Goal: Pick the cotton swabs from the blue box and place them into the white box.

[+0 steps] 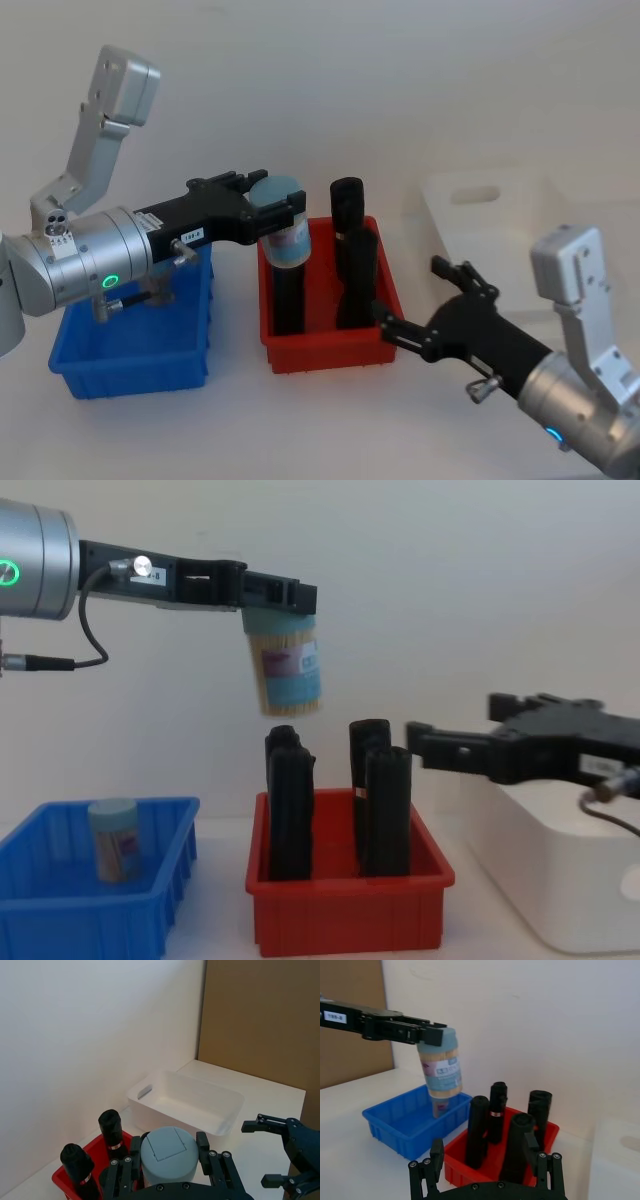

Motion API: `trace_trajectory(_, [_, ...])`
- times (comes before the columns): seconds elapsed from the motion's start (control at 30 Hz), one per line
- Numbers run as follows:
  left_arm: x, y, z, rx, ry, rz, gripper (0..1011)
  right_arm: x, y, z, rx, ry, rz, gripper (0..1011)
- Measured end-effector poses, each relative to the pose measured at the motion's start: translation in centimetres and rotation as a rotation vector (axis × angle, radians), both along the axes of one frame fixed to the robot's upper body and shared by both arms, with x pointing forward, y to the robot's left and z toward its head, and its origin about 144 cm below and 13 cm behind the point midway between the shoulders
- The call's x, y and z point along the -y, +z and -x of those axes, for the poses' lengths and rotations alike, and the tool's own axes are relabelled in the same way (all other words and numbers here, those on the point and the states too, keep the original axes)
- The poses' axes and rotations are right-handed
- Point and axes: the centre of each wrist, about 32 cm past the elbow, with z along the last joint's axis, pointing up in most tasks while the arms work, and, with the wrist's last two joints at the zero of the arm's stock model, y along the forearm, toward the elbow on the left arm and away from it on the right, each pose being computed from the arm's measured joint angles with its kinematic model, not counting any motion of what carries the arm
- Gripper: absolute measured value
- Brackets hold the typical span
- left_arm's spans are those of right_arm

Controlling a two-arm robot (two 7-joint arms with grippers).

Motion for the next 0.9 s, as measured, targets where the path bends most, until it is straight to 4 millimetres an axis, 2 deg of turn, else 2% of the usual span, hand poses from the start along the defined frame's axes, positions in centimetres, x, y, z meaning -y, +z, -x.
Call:
trace_trajectory(0.4, [0.0, 0.0, 0.0, -0.001, -0.005, 0.001, 670, -2.7, 2.2, -2.7, 0.001, 0.122, 0.041, 1002])
trace_trajectory(0.9, [0.0, 0.1, 0.0, -0.001, -0.007, 0.001, 670, -5.4, 3.5, -5.2, -0.006, 0.142, 0.072, 1001])
